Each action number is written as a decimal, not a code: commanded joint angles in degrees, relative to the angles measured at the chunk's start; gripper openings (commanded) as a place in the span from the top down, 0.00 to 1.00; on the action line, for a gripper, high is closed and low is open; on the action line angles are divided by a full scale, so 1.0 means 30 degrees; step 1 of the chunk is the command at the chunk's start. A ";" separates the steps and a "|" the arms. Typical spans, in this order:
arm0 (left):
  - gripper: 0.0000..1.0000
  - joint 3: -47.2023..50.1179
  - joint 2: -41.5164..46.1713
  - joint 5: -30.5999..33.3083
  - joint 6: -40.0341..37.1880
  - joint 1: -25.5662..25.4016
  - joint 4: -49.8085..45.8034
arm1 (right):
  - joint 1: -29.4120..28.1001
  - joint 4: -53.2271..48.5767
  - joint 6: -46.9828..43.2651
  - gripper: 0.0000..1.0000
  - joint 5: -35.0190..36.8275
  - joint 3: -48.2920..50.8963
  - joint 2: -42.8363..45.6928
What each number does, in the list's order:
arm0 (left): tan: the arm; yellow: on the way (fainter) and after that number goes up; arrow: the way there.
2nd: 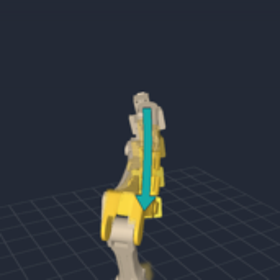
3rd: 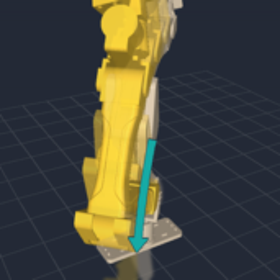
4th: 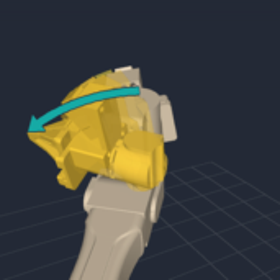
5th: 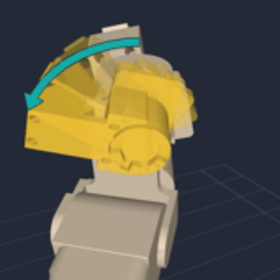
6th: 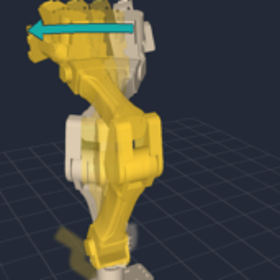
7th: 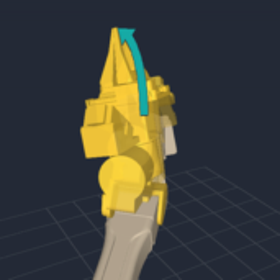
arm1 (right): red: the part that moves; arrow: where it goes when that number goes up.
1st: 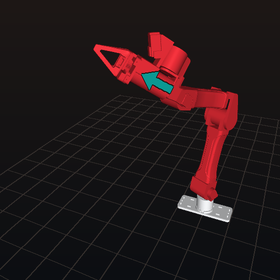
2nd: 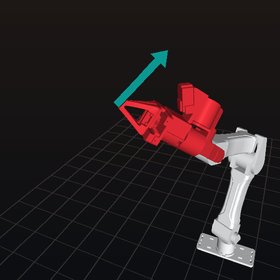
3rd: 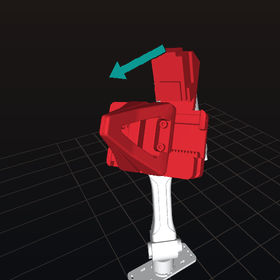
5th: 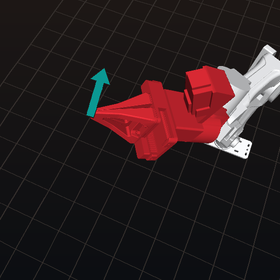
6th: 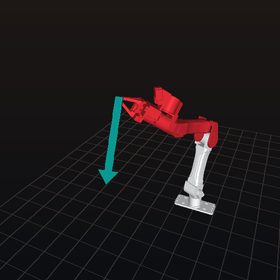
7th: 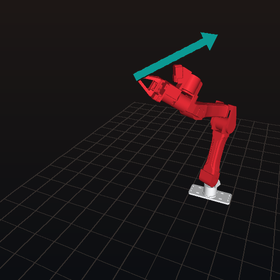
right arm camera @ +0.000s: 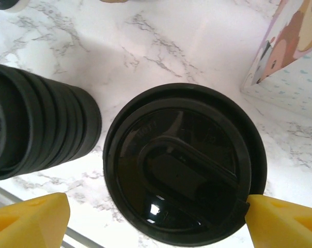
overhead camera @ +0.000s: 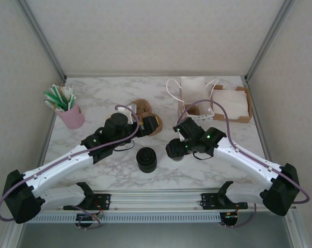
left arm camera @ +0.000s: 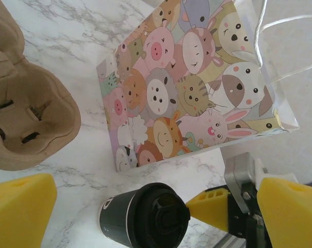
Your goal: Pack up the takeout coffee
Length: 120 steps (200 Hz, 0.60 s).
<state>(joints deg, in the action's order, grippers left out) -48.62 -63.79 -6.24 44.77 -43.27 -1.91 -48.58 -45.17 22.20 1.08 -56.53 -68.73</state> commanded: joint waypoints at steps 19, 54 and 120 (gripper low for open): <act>0.00 0.0152 -0.0292 -0.0321 -0.0306 0.0202 0.0710 | -0.1040 0.0259 0.1237 0.12 -0.0892 0.0697 0.0900; 0.00 0.0123 -0.0611 -0.0581 -0.0305 0.0185 0.0886 | -0.1596 -0.0031 0.1954 0.12 -0.0690 0.1136 0.1325; 0.00 -0.0216 -0.1421 -0.1191 -0.0180 0.0186 0.1582 | -0.1957 -0.1444 0.2666 0.11 0.0256 0.1028 0.2683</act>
<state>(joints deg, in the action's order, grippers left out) -48.62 -67.07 -8.16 44.80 -43.11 -0.12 -53.67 -45.84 28.38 -0.58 -53.17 -62.63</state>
